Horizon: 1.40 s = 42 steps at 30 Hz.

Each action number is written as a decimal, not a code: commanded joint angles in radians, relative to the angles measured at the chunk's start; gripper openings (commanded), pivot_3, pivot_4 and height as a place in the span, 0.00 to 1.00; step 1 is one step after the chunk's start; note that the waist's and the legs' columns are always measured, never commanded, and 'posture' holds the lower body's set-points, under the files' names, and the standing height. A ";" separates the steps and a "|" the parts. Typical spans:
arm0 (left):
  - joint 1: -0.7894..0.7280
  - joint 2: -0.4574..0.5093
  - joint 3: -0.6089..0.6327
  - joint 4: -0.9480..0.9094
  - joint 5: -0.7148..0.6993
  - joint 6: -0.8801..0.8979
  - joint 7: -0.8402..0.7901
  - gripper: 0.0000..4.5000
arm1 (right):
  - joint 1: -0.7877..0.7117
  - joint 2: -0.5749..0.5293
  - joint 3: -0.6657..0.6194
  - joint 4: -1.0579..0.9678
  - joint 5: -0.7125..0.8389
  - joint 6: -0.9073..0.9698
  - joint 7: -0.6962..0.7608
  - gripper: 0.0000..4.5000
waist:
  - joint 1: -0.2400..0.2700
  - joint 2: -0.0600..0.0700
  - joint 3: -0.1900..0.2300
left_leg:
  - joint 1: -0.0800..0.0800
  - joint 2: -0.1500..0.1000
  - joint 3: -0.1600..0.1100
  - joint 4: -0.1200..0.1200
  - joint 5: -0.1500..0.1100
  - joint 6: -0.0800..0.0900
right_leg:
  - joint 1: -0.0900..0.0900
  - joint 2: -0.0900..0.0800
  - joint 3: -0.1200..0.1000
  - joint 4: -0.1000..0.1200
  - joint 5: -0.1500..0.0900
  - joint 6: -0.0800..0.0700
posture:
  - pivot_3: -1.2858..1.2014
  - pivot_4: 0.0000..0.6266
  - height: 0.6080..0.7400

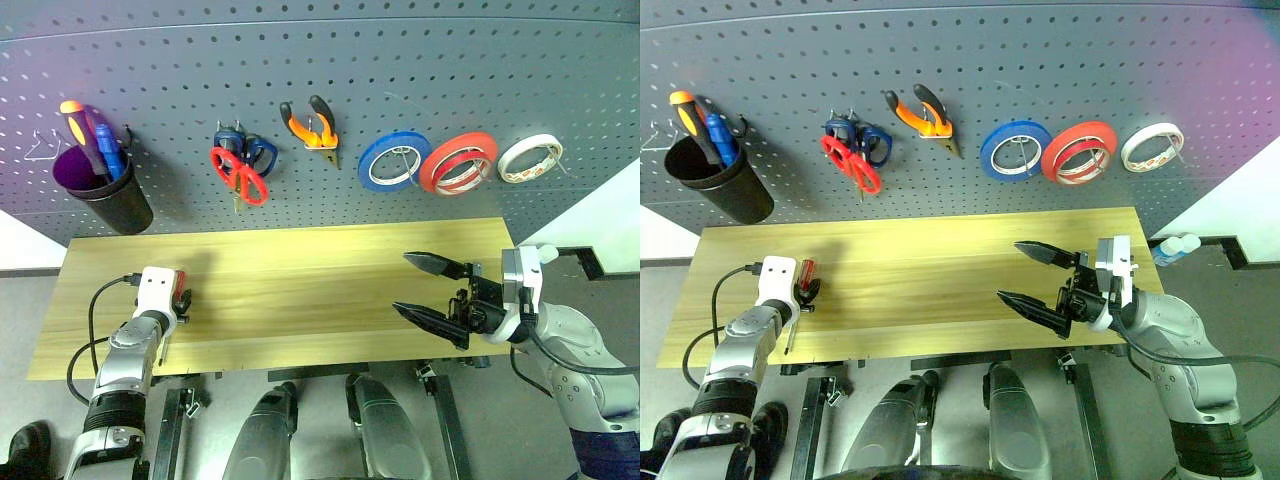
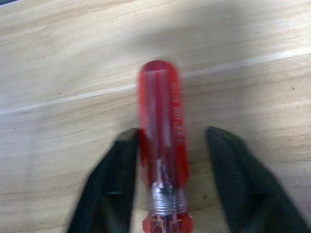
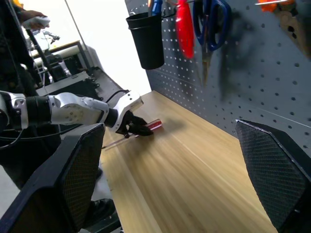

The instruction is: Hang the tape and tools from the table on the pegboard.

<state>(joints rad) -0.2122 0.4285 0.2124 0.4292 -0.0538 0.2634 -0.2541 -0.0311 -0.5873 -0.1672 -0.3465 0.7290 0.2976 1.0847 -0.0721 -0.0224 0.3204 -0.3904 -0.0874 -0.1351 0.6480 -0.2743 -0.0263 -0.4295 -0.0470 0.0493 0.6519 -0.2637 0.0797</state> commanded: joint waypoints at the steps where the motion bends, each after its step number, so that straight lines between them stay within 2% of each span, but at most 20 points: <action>1: 0.059 -0.005 -0.010 -0.040 0.005 0.053 0.008 0.21 | 0.001 0.004 -0.013 -0.004 0.001 -0.026 0.007 1.00 | 0.000 0.000 0.000 | 0.000 0.000 0.000 0.000 0.000 0.000 | 0.000 0.000 0.000 0.000 0.000 0.000 | 0.46 0.59 1.00; 10: 0.071 -0.019 0.010 -0.111 -0.016 0.056 0.033 0.20 | -0.016 0.018 0.004 0.030 -0.016 -0.052 0.017 1.00 | 0.003 0.000 0.000 | 0.000 0.000 0.000 0.000 0.000 0.000 | 0.000 0.000 0.000 -0.001 0.000 0.000 | 0.46 0.56 1.00; 19: 0.184 -0.073 0.030 -0.471 -0.059 0.120 0.064 0.20 | -0.030 0.037 0.025 0.085 -0.009 -0.080 0.079 1.00 | 0.004 0.000 0.000 | -0.002 0.000 0.000 -0.001 0.000 0.000 | -0.001 0.000 0.000 -0.002 0.000 0.000 | 0.47 0.48 1.00; 29: 0.279 -0.081 0.054 -0.736 -0.037 0.141 0.113 0.20 | -0.107 0.074 0.076 0.194 -0.029 -0.131 0.174 1.00 | 0.016 -0.001 -0.005 | -0.002 0.000 0.000 0.000 0.000 0.000 | -0.001 0.000 -0.001 -0.002 0.001 0.001 | 0.49 0.36 1.00; 37: 0.312 -0.072 0.098 -0.852 -0.032 0.096 0.127 0.20 | -0.173 0.117 0.113 0.228 -0.038 -0.149 0.210 1.00 | 0.030 -0.002 -0.036 | -0.002 -0.001 0.000 0.000 0.000 -0.001 | -0.001 0.001 -0.001 -0.002 0.001 0.001 | 0.49 0.29 1.00; 42: 0.342 -0.061 0.077 -0.916 -0.014 0.014 0.098 0.20 | -0.211 0.145 0.105 0.242 -0.015 -0.138 0.203 1.00 | 0.034 -0.004 -0.055 | -0.002 -0.001 0.000 0.000 0.000 -0.001 | -0.001 0.001 -0.001 -0.002 0.001 0.001 | 0.49 0.26 1.00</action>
<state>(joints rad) 0.1210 0.3536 0.2827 -0.4277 -0.0810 0.3355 -0.1459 -0.2286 -0.4518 -0.0486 -0.0941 0.6849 0.1614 1.2908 -0.0385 -0.0260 0.2655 -0.3919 -0.0880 -0.1352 0.6483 -0.2738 -0.0276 -0.4301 -0.0464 0.0479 0.6495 -0.2628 0.0805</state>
